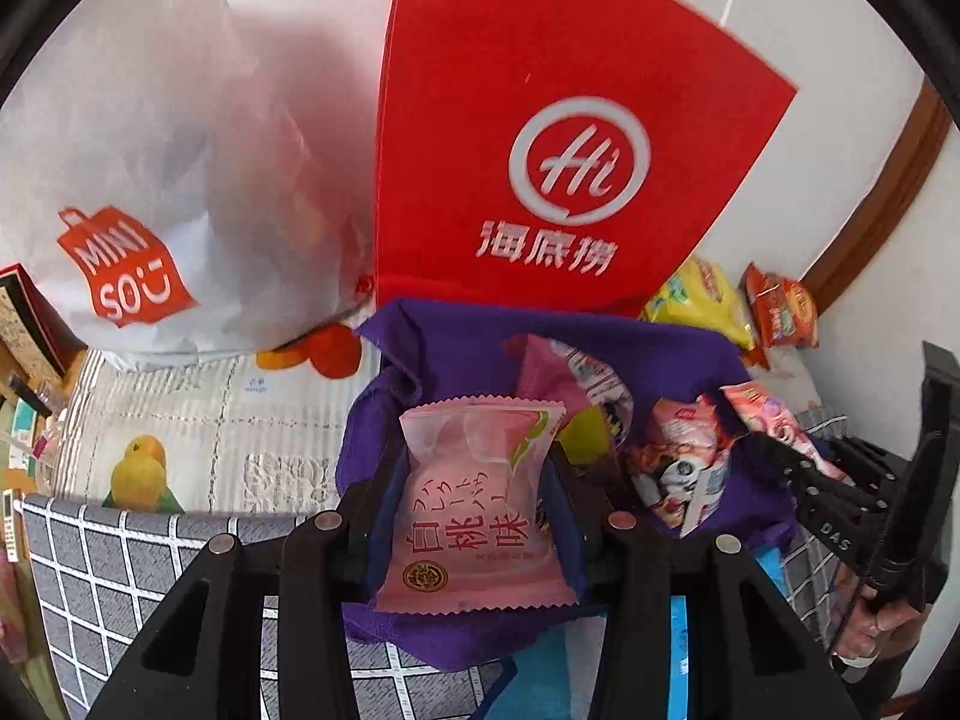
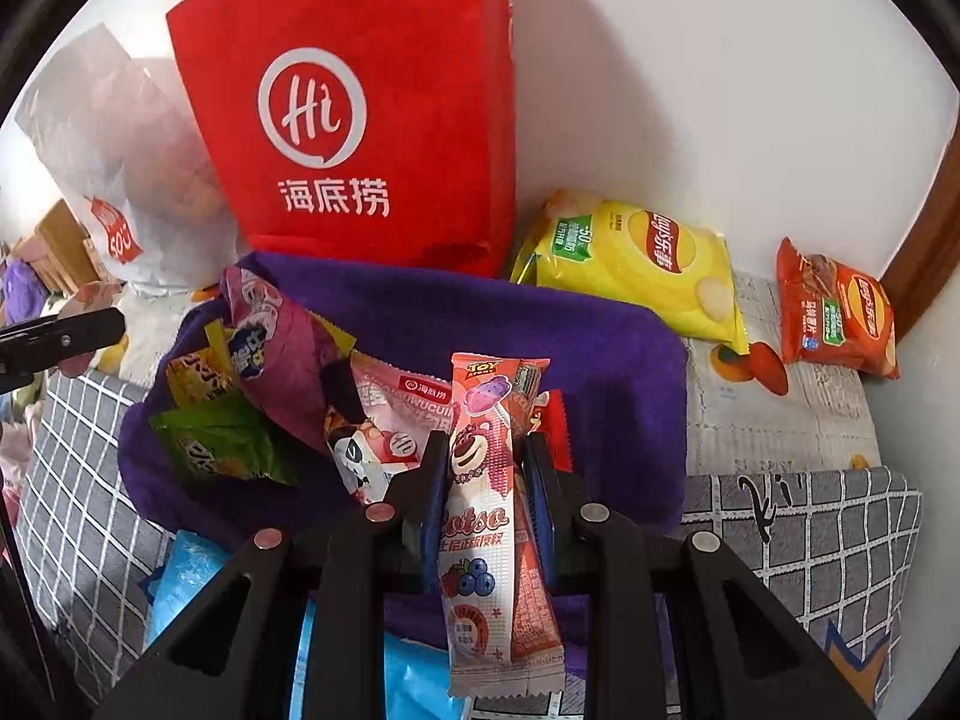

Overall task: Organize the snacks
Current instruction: 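Open the left tool to drop the pink packet while the right tool drops the stick packet on the towel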

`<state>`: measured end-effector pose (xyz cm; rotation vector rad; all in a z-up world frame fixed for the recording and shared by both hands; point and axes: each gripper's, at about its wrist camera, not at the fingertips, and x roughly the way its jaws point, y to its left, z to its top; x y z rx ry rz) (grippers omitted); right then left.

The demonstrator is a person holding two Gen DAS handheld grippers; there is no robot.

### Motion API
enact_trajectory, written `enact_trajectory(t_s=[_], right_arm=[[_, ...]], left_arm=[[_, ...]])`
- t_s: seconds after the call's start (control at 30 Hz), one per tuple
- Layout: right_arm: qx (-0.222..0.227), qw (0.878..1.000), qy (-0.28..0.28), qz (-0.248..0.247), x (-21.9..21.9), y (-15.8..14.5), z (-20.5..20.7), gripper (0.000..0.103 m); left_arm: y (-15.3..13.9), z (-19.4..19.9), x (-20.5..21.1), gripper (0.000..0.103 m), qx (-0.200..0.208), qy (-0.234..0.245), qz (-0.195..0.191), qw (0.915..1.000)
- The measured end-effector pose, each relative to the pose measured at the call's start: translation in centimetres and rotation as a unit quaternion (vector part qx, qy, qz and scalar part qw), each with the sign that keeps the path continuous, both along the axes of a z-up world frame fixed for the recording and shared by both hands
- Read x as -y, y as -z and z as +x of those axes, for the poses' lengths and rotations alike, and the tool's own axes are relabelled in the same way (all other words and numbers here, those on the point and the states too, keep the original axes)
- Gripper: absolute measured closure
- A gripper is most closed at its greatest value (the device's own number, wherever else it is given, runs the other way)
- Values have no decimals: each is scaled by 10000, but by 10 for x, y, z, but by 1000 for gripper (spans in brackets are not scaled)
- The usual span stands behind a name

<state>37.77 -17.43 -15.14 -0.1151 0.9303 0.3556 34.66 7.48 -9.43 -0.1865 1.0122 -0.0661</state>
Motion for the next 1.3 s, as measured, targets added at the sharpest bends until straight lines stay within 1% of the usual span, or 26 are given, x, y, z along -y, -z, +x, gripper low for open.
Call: enact_trajectory(t_s=[0.1, 0.2, 0.3, 0.4, 0.47, 0.53, 0.73, 0.8, 0.87, 0.93, 1.07, 1.2, 1.3], right_arm=[[-114, 9999, -23, -12, -2, 5, 3, 78], [-158, 9998, -19, -73, -3, 7, 4, 77], [-87, 9999, -67, -68, -3, 5, 3, 76], [-38, 9999, -81, -52, -3, 1, 1, 73], [26, 9999, -90, -38, -3, -3, 0, 66], [127, 9999, -74, -24, -1, -8, -2, 65], [278, 9995, 60, 103, 6, -20, -4, 65], [298, 9994, 100, 128, 8, -21, -4, 63], [269, 9994, 150, 135, 10, -21, -3, 61], [248, 9994, 182, 155, 11, -21, -1, 61], [222, 9994, 192, 173, 10, -21, -2, 61], [322, 9992, 163, 148, 7, -26, -8, 61], [434, 9988, 176, 141, 5, -33, -13, 58]], left_arm=[[5, 2, -1, 61, -109, 14, -2, 9999], [6, 2, 0, 61, -114, 18, 31, 9999], [7, 3, 2, 61, -135, 37, 62, 9999], [11, 4, 3, 61, -209, 43, 65, 9998], [16, 7, 2, 61, -322, 66, -53, 9994], [20, 8, 0, 61, -419, 48, -166, 9990], [25, 9, 2, 60, -538, 39, -182, 9984], [27, 10, 2, 60, -604, 42, -231, 9979], [28, 11, 2, 58, -654, 51, -231, 9976], [28, 12, 1, 47, -690, 24, -205, 9974], [21, 10, -3, 46, -566, -48, -193, 9982], [11, 6, -8, 44, -440, -98, -263, 9986], [3, 2, -10, 44, -314, -89, -289, 9990]])
